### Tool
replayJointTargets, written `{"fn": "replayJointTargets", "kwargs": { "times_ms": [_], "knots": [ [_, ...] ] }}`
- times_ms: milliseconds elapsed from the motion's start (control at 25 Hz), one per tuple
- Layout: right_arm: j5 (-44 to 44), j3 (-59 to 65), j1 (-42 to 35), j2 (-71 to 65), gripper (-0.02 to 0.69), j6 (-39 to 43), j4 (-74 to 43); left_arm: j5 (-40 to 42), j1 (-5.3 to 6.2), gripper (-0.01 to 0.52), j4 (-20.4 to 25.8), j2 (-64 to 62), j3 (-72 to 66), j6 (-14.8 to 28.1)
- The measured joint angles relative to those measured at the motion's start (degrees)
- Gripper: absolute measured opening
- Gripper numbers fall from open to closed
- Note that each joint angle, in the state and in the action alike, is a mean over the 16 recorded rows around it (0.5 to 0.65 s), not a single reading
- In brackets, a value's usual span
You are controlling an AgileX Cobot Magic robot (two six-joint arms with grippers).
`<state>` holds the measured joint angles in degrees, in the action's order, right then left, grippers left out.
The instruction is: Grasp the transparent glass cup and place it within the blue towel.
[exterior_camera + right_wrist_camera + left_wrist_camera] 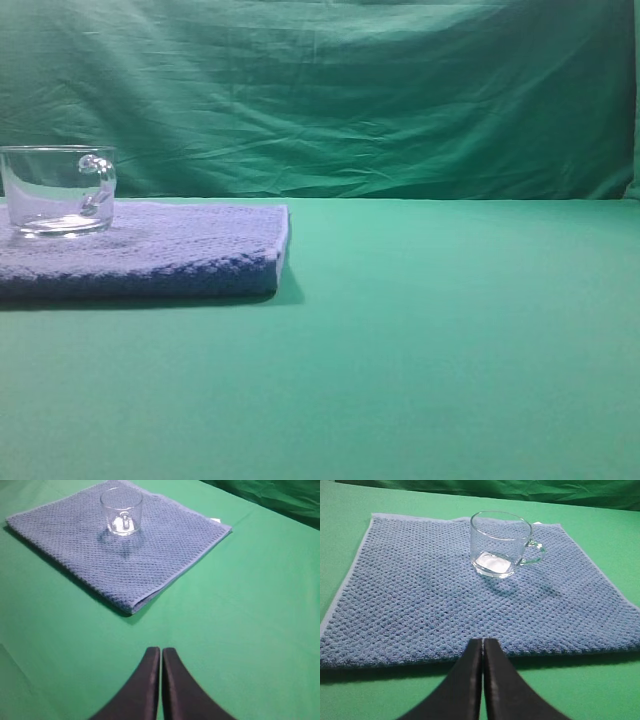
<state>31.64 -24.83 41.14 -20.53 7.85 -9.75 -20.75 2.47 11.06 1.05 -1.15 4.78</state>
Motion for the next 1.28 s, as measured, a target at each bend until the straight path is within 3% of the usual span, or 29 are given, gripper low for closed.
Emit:
{"fn": "replayJointTargets", "kwargs": {
  "times_ms": [680, 1280],
  "knots": [
    [-7.3, 18.5, -33.0, 20.0, 0.0, 0.5, -0.6, 0.0, 0.0, 0.0, 0.0, 0.0, 0.0, 0.0],
    [-10.0, 26.3, -38.0, 21.1, 0.0, 0.7, -0.4, 0.0, 0.0, 0.0, 0.0, 0.0, 0.0, 0.0]
  ]
}}
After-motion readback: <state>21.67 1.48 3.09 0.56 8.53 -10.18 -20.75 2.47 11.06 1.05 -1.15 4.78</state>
